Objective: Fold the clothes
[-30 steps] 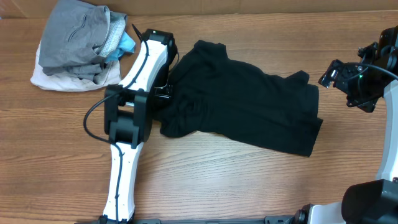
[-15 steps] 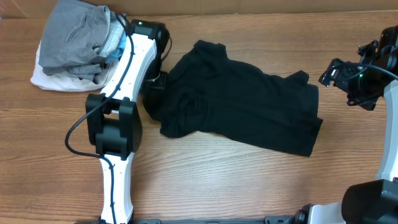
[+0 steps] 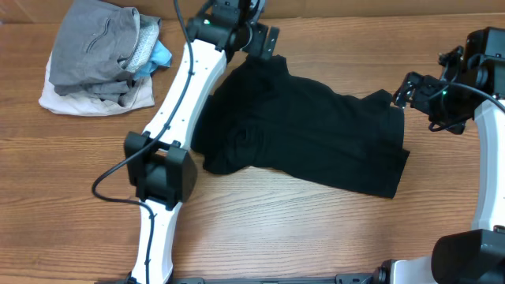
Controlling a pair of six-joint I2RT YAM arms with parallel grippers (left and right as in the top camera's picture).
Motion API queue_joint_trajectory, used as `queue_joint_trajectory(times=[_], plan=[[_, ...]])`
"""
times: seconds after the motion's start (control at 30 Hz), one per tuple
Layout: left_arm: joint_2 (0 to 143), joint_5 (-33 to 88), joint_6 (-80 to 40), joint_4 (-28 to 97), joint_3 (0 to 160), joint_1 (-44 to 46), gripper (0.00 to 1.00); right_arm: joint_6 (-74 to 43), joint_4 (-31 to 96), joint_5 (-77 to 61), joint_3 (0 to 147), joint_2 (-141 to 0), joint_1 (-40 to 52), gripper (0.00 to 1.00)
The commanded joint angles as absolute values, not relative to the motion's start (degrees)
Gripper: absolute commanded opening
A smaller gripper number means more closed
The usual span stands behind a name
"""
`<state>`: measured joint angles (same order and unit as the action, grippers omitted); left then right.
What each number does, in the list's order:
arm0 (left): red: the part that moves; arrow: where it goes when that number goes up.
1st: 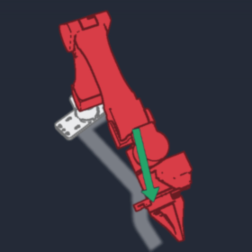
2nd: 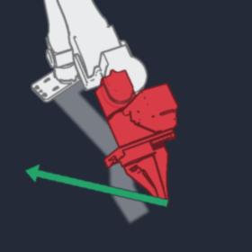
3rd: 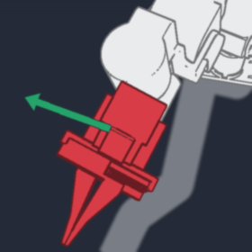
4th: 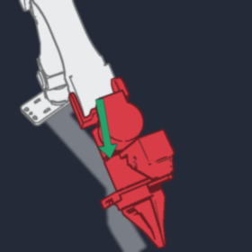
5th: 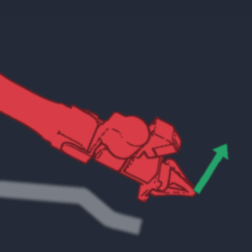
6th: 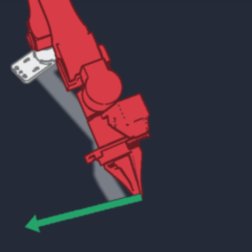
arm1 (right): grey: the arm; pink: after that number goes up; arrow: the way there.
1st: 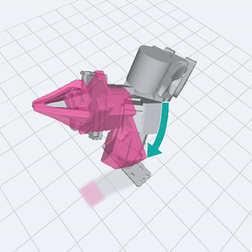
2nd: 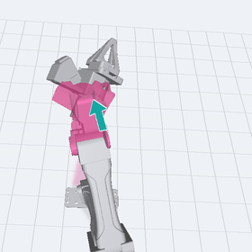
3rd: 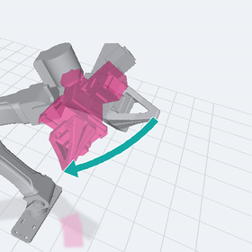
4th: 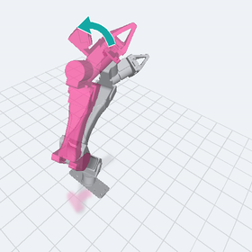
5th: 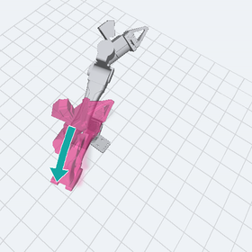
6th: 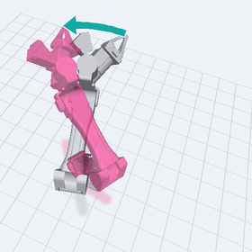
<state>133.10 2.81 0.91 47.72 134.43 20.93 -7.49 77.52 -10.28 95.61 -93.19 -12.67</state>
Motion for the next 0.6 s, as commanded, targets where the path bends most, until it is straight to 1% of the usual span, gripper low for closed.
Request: queue_joint_trajectory(times=[0.0, 0.27, 0.5, 0.57], plan=[[139.15, 4.34, 2.63, 43.03, 135.02, 21.04, 1.00, -7.20, 77.45, -10.11, 96.73, -93.36, -11.68, 1.00], [147.72, 4.56, 2.63, 33.34, 135.02, 21.06, 1.00, -7.20, 77.82, -9.76, 96.73, -93.36, -11.62, 1.00], [151.17, 4.56, 2.39, 32.69, 134.96, 21.17, 1.00, -7.22, 77.60, -8.56, 96.73, -93.36, -11.62, 1.00], [151.17, 4.54, 2.37, 32.36, 134.96, 21.17, 0.97, -7.22, 77.28, -8.54, 96.73, -93.36, -11.62, 1.00]])
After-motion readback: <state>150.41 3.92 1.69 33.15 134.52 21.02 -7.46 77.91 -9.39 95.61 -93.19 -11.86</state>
